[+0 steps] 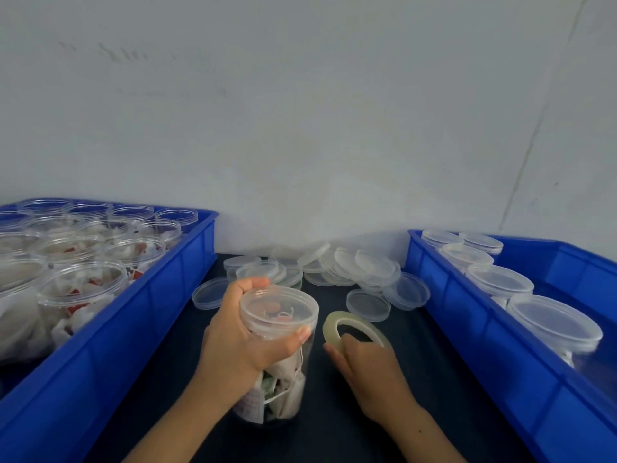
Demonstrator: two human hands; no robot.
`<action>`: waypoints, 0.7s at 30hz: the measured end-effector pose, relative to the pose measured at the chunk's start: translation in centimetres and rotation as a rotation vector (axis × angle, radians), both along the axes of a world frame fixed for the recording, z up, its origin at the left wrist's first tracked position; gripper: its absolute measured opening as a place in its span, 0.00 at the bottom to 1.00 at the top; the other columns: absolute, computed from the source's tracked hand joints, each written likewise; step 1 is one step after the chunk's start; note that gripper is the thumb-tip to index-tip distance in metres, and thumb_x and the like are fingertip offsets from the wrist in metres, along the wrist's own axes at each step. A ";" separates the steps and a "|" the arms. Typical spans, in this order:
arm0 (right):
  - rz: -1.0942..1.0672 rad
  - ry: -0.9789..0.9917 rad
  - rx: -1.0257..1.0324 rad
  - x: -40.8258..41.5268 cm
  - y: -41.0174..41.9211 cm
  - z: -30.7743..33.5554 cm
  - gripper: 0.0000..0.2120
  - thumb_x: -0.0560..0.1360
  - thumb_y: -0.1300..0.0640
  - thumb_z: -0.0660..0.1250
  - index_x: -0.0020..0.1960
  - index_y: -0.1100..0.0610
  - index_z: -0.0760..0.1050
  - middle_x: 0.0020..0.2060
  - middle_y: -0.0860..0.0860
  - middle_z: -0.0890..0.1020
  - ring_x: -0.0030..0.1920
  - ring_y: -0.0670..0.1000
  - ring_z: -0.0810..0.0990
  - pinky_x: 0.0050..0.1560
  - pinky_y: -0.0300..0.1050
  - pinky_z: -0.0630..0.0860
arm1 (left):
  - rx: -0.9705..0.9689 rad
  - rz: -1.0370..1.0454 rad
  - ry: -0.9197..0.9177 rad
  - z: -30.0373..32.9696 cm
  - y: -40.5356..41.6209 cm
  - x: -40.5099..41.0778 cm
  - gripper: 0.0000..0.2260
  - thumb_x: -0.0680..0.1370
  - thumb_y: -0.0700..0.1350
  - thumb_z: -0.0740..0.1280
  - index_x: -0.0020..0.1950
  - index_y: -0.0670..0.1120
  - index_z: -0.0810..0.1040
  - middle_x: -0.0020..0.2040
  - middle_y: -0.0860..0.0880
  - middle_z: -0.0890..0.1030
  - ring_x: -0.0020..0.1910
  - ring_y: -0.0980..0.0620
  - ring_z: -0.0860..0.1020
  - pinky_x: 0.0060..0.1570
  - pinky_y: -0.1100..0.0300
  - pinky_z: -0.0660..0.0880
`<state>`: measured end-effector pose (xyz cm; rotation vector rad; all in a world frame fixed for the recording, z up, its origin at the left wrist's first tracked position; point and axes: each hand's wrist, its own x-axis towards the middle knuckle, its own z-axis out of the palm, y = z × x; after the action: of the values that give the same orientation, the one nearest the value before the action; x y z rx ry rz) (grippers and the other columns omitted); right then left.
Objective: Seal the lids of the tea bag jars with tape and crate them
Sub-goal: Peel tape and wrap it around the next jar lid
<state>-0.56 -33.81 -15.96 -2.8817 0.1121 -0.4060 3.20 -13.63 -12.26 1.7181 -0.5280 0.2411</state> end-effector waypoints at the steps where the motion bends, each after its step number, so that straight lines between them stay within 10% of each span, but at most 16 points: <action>1: -0.015 0.016 -0.058 0.2 0.2 -0.1 0.20 0.82 0.40 0.51 0.51 0.55 0.72 0.45 0.51 0.80 0.46 0.52 0.78 0.50 0.46 0.73 | 0.007 -0.002 0.002 -0.1 -0.1 0.0 0.39 0.51 0.66 0.75 0.59 0.59 0.70 0.51 0.61 0.80 0.51 0.66 0.78 0.52 0.62 0.76; 5: 0.006 -0.077 0.056 0.5 0.4 -0.9 0.17 0.79 0.40 0.57 0.60 0.51 0.67 0.57 0.46 0.72 0.58 0.48 0.70 0.62 0.43 0.67 | -0.007 -0.027 0.044 -0.4 -0.5 -0.1 0.40 0.51 0.66 0.76 0.60 0.58 0.70 0.51 0.57 0.81 0.51 0.63 0.80 0.50 0.64 0.77; 11: 0.509 -0.131 1.241 -0.8 3.0 0.6 0.29 0.74 0.34 0.61 0.71 0.44 0.63 0.64 0.45 0.75 0.66 0.47 0.73 0.64 0.43 0.72 | -0.168 -0.111 0.115 -0.5 -1.3 -0.4 0.40 0.51 0.62 0.78 0.59 0.55 0.70 0.50 0.63 0.81 0.49 0.63 0.81 0.43 0.72 0.76; 21: 0.612 -0.140 1.518 -1.5 5.1 1.4 0.22 0.78 0.47 0.60 0.71 0.51 0.65 0.66 0.55 0.76 0.68 0.55 0.73 0.69 0.55 0.70 | -0.254 -0.127 0.157 -0.9 -2.8 -0.6 0.34 0.57 0.51 0.76 0.60 0.54 0.69 0.50 0.54 0.80 0.46 0.68 0.79 0.41 0.75 0.74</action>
<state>-2.06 -28.75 -14.55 -1.2819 -0.3360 -0.2132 2.62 -16.45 -13.20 1.4376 -0.4674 0.0780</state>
